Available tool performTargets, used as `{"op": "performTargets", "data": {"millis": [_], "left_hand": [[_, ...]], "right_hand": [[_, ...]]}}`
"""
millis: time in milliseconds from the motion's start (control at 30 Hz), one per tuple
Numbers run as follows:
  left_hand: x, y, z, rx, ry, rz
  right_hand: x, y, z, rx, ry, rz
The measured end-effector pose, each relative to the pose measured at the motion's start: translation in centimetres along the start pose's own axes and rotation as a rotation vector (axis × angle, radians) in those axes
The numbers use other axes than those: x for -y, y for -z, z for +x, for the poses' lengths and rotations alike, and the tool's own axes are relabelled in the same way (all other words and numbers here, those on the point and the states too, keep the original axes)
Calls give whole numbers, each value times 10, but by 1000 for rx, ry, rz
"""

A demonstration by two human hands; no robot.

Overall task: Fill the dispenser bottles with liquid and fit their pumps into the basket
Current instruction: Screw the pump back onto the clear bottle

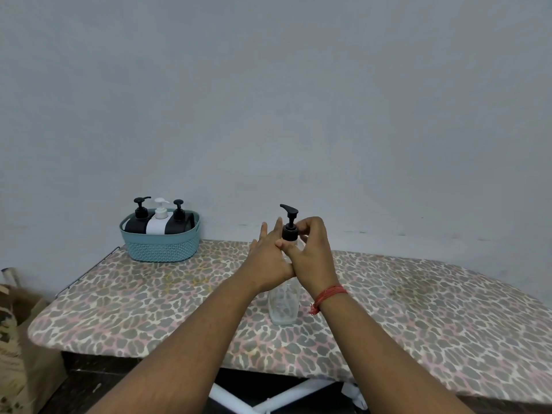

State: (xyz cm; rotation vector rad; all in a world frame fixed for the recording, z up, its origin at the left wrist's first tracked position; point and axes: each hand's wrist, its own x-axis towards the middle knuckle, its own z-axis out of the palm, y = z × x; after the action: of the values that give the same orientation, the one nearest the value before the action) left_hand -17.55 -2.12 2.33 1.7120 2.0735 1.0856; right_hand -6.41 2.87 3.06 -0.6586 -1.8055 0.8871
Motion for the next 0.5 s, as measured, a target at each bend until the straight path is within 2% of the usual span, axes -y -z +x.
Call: {"op": "performTargets", "data": {"millis": [167, 400, 500], "left_hand": [[0, -1, 1, 6, -9, -8], [3, -2, 1, -21, -10, 0], [4, -3, 2, -25, -11, 13]], "right_hand": [[-1, 2, -1, 63, -38, 47], [-4, -3, -3, -76, 45, -42], [-4, -2, -3, -54, 28, 2]]}}
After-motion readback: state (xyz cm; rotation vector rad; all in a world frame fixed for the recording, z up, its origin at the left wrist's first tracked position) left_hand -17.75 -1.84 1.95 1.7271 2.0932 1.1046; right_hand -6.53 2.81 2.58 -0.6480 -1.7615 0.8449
